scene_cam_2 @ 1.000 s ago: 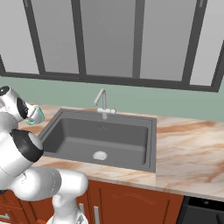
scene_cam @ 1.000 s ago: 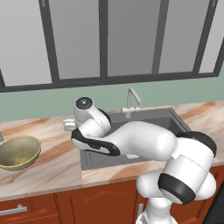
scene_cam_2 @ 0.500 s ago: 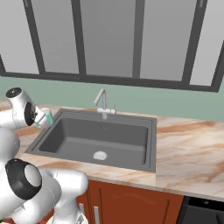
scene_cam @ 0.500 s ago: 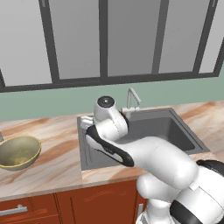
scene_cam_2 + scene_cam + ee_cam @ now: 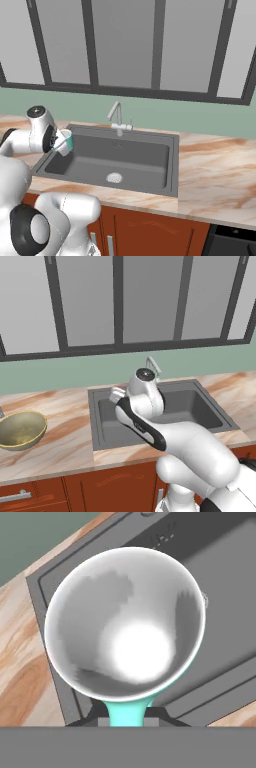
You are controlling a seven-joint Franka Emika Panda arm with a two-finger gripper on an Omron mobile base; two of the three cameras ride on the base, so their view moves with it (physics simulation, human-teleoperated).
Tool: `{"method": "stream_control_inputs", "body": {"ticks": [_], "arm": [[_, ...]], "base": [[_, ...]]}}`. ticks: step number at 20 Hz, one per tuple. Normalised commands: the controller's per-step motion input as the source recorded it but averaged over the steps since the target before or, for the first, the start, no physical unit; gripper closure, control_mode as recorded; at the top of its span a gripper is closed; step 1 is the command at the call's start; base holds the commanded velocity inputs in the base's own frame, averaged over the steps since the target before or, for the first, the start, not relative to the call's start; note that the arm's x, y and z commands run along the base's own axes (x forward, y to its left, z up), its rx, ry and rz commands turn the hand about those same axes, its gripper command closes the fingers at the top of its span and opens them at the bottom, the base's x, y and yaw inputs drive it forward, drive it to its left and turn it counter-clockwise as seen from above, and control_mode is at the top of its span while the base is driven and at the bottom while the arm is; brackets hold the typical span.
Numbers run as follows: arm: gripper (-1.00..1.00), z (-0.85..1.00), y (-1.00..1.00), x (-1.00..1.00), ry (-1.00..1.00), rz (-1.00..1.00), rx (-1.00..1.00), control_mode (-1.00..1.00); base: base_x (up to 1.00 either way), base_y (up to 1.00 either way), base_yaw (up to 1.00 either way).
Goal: Pick the mug and place it in the sink. Pick the bowl and place it in the open cabinet and then close the cabinet.
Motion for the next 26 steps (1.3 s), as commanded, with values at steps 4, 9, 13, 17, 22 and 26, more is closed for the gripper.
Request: {"method": "stream_control_inputs", "body": {"ticks": [4, 9, 13, 17, 22, 26], "arm": [[1.00, -0.02, -0.32, 0.08, 0.12, -0.09, 0.02, -1.00], [1.00, -0.10, -0.28, 0.05, 0.06, -0.07, 0.00, -1.00], [1.00, -0.14, -0.22, 0.03, 0.03, -0.05, 0.00, -1.00], [1.00, -0.26, -0.09, 0.03, 0.01, -0.04, 0.00, -1.00], [1.00, -0.31, -0.06, 0.19, 0.07, -0.04, 0.00, -1.00], [1.00, -0.31, -0.14, 0.25, 0.12, -0.04, 0.01, -1.00]], "base": [[0.00, 0.00, 0.00], [0.00, 0.00, 0.00], [0.00, 0.00, 0.00], [0.00, 0.00, 0.00], [0.00, 0.00, 0.00], [0.00, 0.00, 0.00]]}}
